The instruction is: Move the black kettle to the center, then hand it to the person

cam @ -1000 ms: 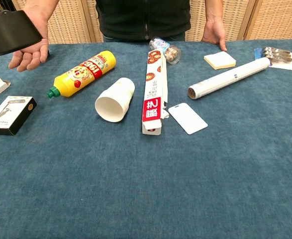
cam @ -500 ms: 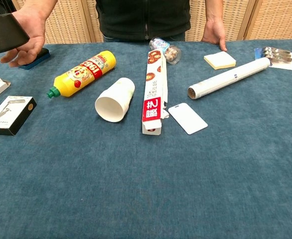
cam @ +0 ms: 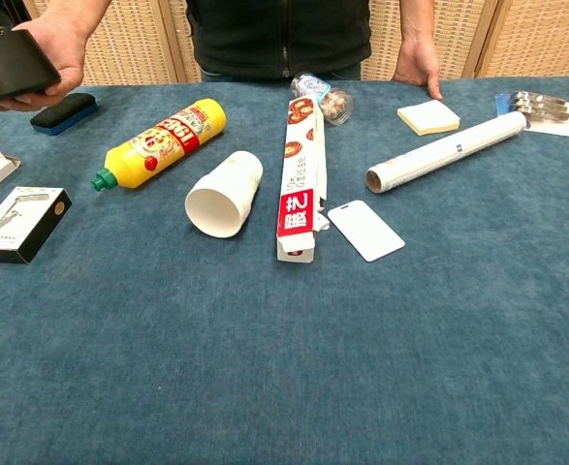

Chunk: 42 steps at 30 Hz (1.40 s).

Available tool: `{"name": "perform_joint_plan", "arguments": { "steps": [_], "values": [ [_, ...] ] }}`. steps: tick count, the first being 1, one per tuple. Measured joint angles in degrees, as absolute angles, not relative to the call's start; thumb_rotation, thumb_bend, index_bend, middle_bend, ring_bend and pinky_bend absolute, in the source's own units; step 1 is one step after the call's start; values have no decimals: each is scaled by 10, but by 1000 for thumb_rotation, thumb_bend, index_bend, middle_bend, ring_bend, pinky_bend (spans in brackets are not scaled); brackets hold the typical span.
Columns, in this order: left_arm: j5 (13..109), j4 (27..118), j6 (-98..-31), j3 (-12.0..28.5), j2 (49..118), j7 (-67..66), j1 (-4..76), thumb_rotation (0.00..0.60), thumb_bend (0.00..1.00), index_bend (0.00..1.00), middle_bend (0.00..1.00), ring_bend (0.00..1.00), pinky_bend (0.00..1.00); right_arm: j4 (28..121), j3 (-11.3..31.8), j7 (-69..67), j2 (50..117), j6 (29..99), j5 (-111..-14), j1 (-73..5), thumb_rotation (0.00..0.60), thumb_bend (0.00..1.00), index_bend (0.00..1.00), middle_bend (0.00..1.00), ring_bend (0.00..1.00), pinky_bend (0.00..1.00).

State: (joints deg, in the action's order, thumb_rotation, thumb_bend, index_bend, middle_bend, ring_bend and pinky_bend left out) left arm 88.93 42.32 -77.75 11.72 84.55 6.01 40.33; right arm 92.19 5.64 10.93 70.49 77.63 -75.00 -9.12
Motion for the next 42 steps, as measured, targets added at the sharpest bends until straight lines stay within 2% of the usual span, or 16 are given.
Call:
{"name": "perform_joint_plan", "arguments": {
  "steps": [2, 4, 12, 18, 24, 30, 37, 42],
  "values": [
    [878, 438, -762, 121, 840, 59, 402, 600, 0, 42, 0, 0, 126, 922, 57, 109, 705, 775, -749, -91, 600, 0, 25, 0, 0, 0],
    [868, 467, -746, 122, 827, 57, 401, 600, 0, 2, 0, 0, 97, 923, 57, 109, 704, 775, -749, -91, 600, 0, 26, 0, 0, 0],
    [853, 603, -710, 114, 740, 35, 386, 600, 0, 0, 0, 0, 59, 928, 56, 111, 703, 775, -749, -90, 600, 0, 25, 0, 0, 0],
    [855, 655, -705, 100, 702, 26, 371, 600, 0, 0, 0, 0, 51, 932, 56, 110, 700, 775, -749, -89, 600, 0, 26, 0, 0, 0],
    [887, 710, -746, 63, 649, 65, 322, 600, 0, 0, 0, 0, 51, 936, 57, 106, 696, 773, -750, -89, 600, 0, 25, 0, 0, 0],
    [902, 727, -776, 44, 631, 106, 292, 600, 0, 0, 0, 0, 50, 940, 56, 105, 694, 776, -754, -88, 600, 0, 26, 0, 0, 0],
    [903, 736, -842, 30, 624, 138, 232, 600, 0, 0, 0, 0, 21, 943, 57, 100, 691, 780, -757, -87, 600, 0, 26, 0, 0, 0],
    [860, 754, -874, 22, 638, 146, 167, 600, 0, 0, 0, 0, 2, 948, 56, 98, 688, 788, -765, -85, 600, 0, 26, 0, 0, 0]
  ]
}}
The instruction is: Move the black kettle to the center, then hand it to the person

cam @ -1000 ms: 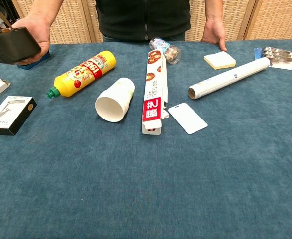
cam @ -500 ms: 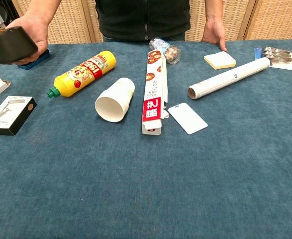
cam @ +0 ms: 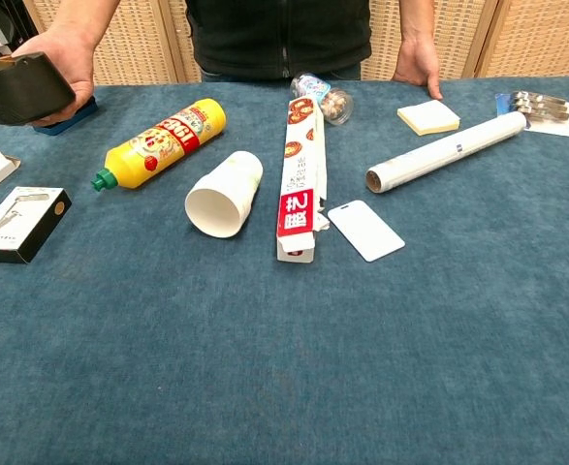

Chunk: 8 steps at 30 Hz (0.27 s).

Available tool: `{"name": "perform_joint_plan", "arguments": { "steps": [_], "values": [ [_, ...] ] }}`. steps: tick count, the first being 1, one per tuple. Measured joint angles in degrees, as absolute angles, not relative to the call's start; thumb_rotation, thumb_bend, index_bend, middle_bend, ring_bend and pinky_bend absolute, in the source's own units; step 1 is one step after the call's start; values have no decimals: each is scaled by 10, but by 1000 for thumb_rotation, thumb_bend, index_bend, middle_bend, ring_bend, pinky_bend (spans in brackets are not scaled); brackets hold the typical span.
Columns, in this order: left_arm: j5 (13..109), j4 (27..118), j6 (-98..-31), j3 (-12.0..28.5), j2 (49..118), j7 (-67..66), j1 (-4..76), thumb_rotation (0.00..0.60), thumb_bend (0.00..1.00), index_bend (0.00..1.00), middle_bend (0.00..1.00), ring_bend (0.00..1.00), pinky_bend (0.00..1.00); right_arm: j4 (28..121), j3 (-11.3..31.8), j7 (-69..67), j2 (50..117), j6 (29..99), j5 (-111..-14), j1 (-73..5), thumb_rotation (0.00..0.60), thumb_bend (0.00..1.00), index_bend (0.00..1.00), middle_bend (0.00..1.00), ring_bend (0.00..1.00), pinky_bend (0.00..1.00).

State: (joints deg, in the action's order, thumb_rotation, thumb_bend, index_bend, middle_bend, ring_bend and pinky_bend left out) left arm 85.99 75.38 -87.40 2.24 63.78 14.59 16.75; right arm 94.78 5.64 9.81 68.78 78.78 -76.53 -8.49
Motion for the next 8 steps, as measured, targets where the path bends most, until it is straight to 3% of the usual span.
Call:
{"name": "perform_joint_plan", "arguments": {
  "steps": [8],
  "values": [
    [792, 838, -882, 12, 645, 133, 95, 600, 0, 0, 0, 0, 0, 956, 55, 95, 682, 803, -780, -80, 600, 0, 25, 0, 0, 0]
  ]
}}
